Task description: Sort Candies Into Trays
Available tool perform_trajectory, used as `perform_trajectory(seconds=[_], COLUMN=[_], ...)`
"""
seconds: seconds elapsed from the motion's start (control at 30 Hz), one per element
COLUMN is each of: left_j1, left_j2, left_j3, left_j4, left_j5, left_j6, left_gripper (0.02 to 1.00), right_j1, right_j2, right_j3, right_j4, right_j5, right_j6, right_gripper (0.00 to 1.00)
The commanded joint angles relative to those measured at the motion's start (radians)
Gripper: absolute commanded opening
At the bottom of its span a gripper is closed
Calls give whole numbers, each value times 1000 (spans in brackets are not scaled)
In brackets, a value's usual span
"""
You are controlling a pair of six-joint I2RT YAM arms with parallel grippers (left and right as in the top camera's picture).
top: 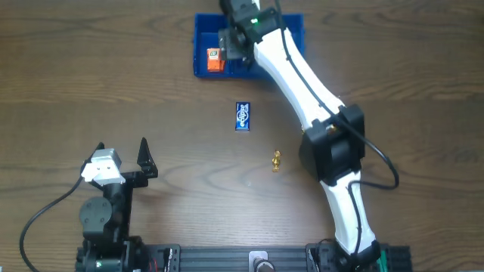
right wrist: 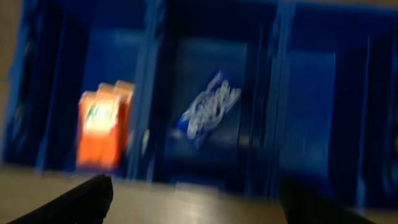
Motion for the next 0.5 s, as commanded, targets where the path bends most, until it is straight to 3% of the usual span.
perform_trajectory(seconds=[0.03, 0.2, 0.5], left_j1=[2, 2, 2], left_j2=[-6, -6, -6], left_j3=[-33, -33, -33], left_j4=[-16, -16, -16], left_j5=[1, 1, 1], left_j6=[11, 11, 11], left_gripper=[998, 998, 998], right_j1=[99, 128, 114], right_j2=[-132, -132, -132], right_j3=[19, -181, -557], right_j4=[-164, -208, 94], right_j5=[21, 21, -91], right_j6=[106, 225, 229], right_gripper=[893, 897, 893])
